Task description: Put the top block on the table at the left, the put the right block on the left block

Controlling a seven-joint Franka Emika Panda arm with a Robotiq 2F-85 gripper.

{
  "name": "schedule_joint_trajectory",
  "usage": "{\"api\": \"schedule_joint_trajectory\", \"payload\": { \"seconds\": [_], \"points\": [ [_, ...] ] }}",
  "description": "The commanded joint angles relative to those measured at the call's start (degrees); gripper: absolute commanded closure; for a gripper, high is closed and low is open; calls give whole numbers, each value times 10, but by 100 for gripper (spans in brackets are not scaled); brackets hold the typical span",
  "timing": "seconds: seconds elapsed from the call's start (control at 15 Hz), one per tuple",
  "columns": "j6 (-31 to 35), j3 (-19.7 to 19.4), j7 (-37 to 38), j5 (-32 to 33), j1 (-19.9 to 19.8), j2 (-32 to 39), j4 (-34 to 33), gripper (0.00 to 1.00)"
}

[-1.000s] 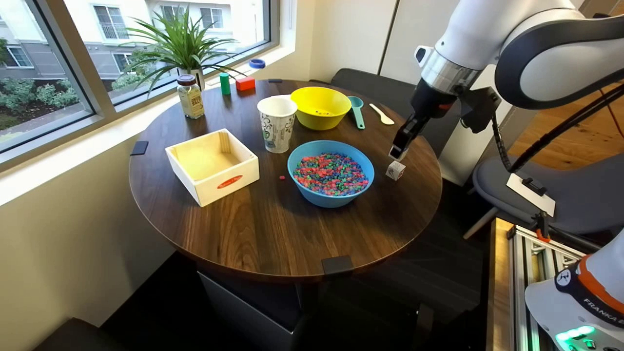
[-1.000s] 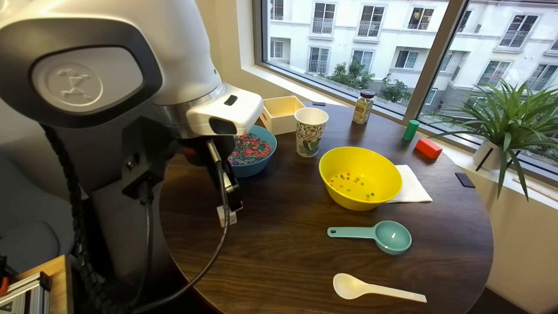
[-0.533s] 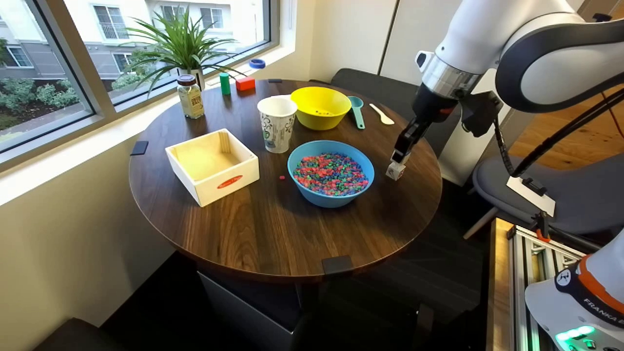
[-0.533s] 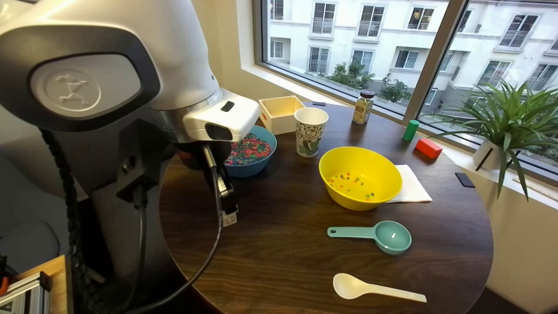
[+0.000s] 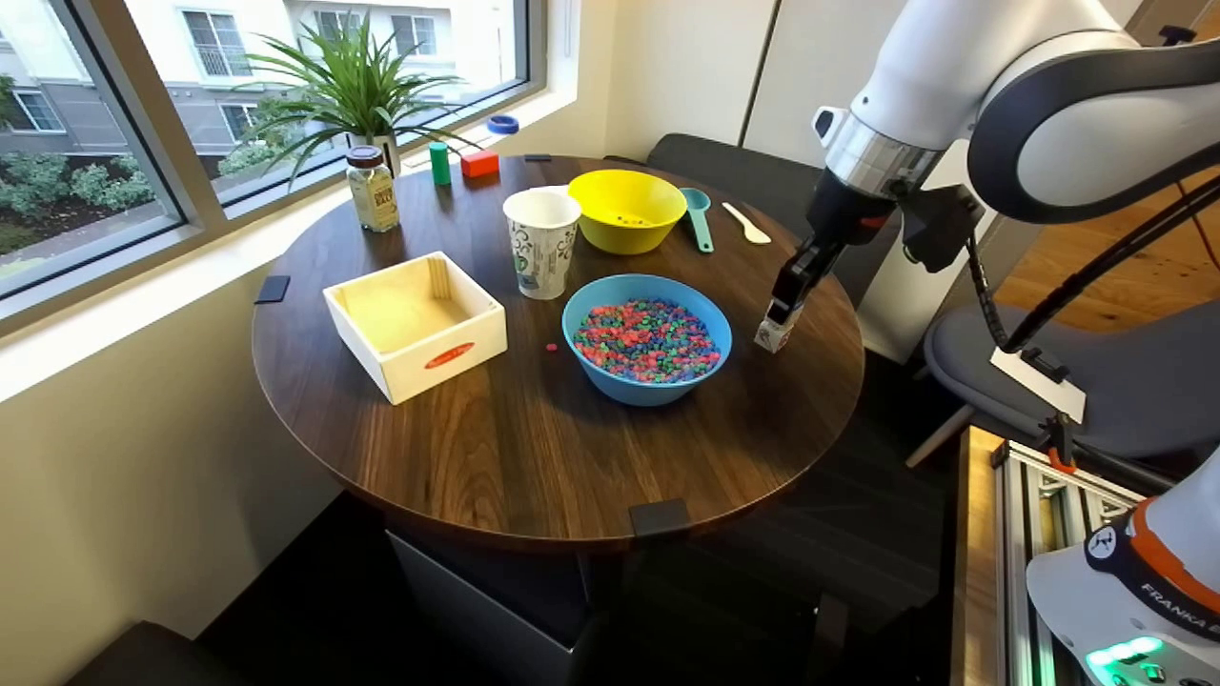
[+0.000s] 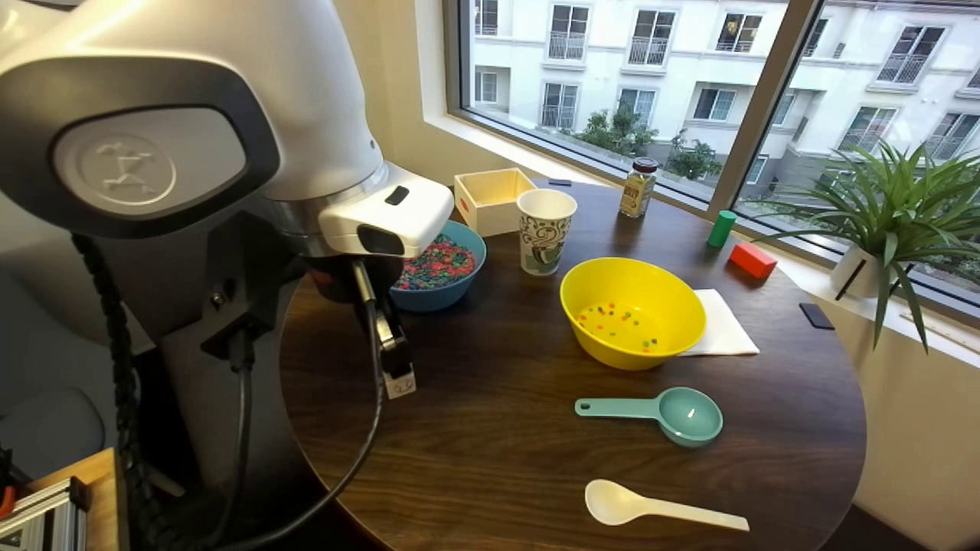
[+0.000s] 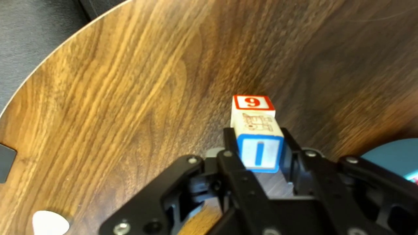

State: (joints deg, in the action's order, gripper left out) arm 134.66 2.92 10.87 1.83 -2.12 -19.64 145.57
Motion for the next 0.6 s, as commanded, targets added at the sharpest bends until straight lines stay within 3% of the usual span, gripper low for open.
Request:
{"api": "schedule_joint_trajectory", "payload": {
  "seconds": [0.0, 0.53],
  "points": [
    [-7, -1, 5, -11, 5, -8, 7, 92],
    [-7, -1, 5, -9, 5, -5, 6, 92]
  ]
}}
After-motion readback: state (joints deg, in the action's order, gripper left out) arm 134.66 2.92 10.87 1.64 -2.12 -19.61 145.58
